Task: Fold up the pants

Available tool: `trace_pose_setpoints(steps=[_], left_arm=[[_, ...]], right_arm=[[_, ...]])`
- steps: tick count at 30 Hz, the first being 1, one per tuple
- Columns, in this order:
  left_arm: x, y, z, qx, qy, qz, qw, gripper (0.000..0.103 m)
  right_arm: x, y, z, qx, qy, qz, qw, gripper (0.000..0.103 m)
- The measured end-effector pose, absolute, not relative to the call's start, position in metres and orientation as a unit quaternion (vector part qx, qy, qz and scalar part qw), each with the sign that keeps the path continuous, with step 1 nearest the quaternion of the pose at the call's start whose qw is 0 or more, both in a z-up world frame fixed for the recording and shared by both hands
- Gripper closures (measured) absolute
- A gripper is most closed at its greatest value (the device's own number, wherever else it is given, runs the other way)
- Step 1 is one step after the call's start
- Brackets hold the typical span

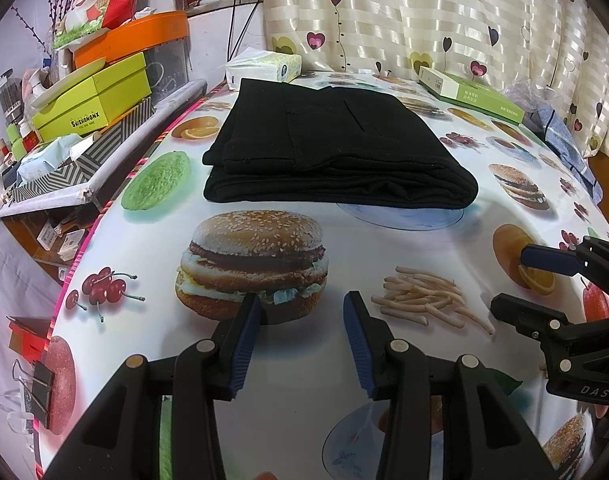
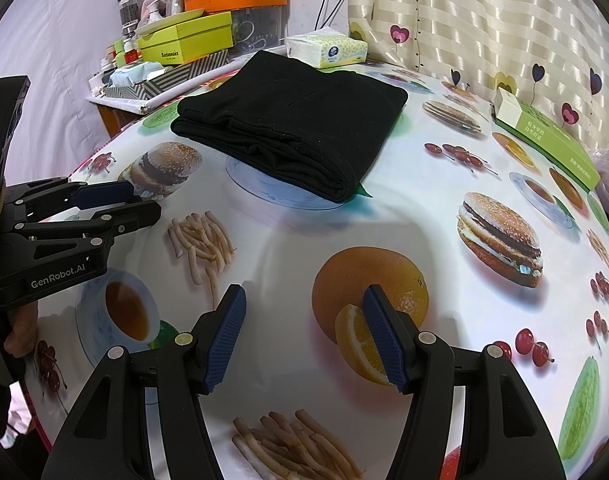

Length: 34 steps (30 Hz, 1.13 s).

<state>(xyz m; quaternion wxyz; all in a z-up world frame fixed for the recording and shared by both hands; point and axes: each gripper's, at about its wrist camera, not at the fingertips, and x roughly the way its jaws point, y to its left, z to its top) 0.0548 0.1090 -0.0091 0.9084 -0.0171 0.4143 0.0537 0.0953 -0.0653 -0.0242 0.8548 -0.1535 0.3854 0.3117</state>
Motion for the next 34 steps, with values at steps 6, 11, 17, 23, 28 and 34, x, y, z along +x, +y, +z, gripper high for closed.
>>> trace_pose_setpoints(steps=[6, 11, 17, 23, 28, 34], left_arm=[[0.0556, 0.1093, -0.01, -0.019, 0.415, 0.054, 0.908, 0.055], [0.0558, 0.1115, -0.0106, -0.021, 0.416, 0.059, 0.907, 0.053], [0.055, 0.1092, -0.01, -0.021, 0.415, 0.06, 0.907, 0.052], [0.0551, 0.1068, -0.0097, -0.024, 0.416, 0.054, 0.907, 0.049], [0.0552, 0.1053, -0.0096, -0.021, 0.416, 0.055, 0.907, 0.048], [0.0551, 0.1057, -0.0096, -0.021, 0.416, 0.055, 0.907, 0.048]], right_arm=[[0.0953, -0.0653, -0.0244, -0.153, 0.385, 0.312, 0.855, 0.041], [0.0953, -0.0653, -0.0244, -0.154, 0.385, 0.312, 0.855, 0.041], [0.0954, -0.0655, -0.0243, -0.153, 0.385, 0.312, 0.855, 0.041], [0.0955, -0.0656, -0.0242, -0.153, 0.386, 0.312, 0.855, 0.041], [0.0955, -0.0656, -0.0242, -0.153, 0.385, 0.312, 0.855, 0.041], [0.0956, -0.0656, -0.0242, -0.154, 0.385, 0.312, 0.855, 0.041]])
